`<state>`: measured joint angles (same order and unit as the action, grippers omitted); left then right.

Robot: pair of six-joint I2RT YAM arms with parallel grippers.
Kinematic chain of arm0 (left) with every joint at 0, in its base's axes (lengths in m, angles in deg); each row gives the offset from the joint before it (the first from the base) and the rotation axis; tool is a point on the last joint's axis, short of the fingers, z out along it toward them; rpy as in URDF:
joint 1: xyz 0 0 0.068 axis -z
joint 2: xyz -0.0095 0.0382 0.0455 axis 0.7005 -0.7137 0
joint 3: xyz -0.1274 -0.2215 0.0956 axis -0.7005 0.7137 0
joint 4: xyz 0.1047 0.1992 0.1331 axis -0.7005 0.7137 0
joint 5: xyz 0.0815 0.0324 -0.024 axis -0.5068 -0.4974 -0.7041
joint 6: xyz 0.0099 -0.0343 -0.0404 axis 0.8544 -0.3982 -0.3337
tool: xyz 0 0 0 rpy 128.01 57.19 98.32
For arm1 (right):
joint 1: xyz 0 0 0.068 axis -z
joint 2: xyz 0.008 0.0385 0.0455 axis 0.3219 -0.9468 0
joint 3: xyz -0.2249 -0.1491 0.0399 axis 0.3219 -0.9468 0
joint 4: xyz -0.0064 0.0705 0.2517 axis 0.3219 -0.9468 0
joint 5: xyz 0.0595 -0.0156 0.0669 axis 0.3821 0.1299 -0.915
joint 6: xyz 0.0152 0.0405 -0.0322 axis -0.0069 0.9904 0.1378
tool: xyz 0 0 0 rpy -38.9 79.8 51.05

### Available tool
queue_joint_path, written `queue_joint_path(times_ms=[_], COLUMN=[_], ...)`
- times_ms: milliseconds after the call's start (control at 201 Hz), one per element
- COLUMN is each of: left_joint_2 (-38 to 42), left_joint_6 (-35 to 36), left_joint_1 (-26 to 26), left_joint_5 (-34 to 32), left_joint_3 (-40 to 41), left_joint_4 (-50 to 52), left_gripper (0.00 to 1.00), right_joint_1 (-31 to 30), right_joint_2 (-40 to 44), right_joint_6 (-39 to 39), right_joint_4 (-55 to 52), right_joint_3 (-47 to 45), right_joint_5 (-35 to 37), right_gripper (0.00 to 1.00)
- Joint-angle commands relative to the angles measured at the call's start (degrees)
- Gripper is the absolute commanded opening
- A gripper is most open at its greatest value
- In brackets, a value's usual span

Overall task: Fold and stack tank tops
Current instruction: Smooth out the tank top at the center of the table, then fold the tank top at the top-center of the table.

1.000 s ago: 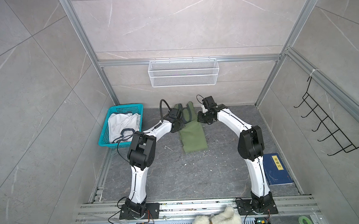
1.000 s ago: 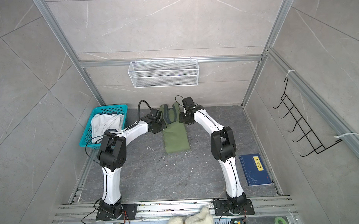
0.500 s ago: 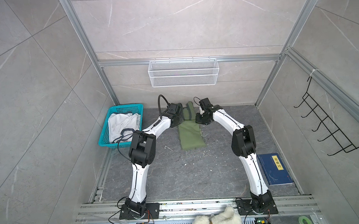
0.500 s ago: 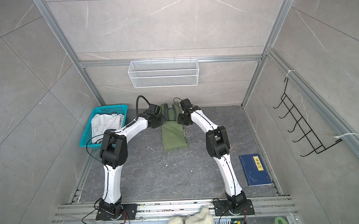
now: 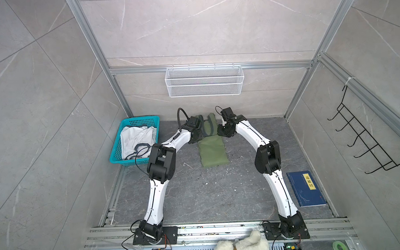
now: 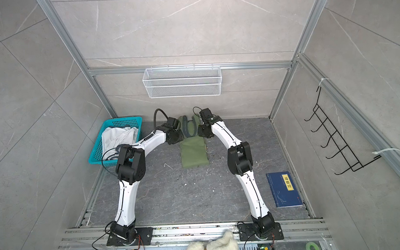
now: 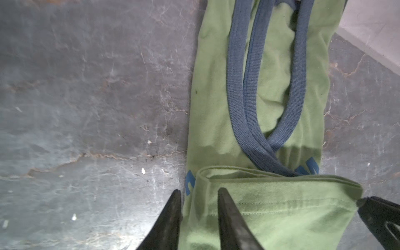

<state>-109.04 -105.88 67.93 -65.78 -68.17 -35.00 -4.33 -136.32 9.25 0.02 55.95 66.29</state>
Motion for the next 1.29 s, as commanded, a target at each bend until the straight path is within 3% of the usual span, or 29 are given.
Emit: queue_joint_path(times_ms=[0, 109, 289, 463, 672, 1085, 1289], left_joint_2=[6.2, 14.7, 29.2, 35.5, 33.9, 29.7, 26.6], left_joint_6=[1.8, -0.4, -4.2, -12.0, -13.8, -15.6, -16.3], left_joint_1=[-0.3, -0.2, 3.4, 6.1, 7.3, 7.4, 7.4], left_joint_5=[1.0, 1.3, 4.8, 12.1, 13.2, 14.1, 13.8], left_joint_3=[0.2, 9.1, 30.8, 48.2, 53.9, 55.8, 55.5], left_joint_4=[4.3, 4.2, -2.7, -17.5, -25.7, -32.5, -34.0], left_gripper=[0.44, 0.57, 0.62, 0.63, 0.62, 0.58, 0.47], right_joint_1=[-0.2, -0.2, 0.0, 0.6, 1.8, 1.9, 1.9], right_joint_2=[6.7, 17.1, 36.3, 43.5, 39.7, 35.7, 34.1], right_joint_6=[-1.0, -1.2, 2.3, 6.3, 9.3, 10.9, 12.2], right_joint_4=[-1.9, 3.8, 16.7, 28.9, 39.2, 45.7, 47.4], right_joint_3=[-4.7, -19.2, -48.1, -67.0, -74.0, -77.5, -78.5], right_joint_5=[2.5, 2.0, -3.2, -11.4, -17.9, -19.5, -21.0], right_gripper=[0.50, 0.57, 0.61, 0.61, 0.56, 0.55, 0.49])
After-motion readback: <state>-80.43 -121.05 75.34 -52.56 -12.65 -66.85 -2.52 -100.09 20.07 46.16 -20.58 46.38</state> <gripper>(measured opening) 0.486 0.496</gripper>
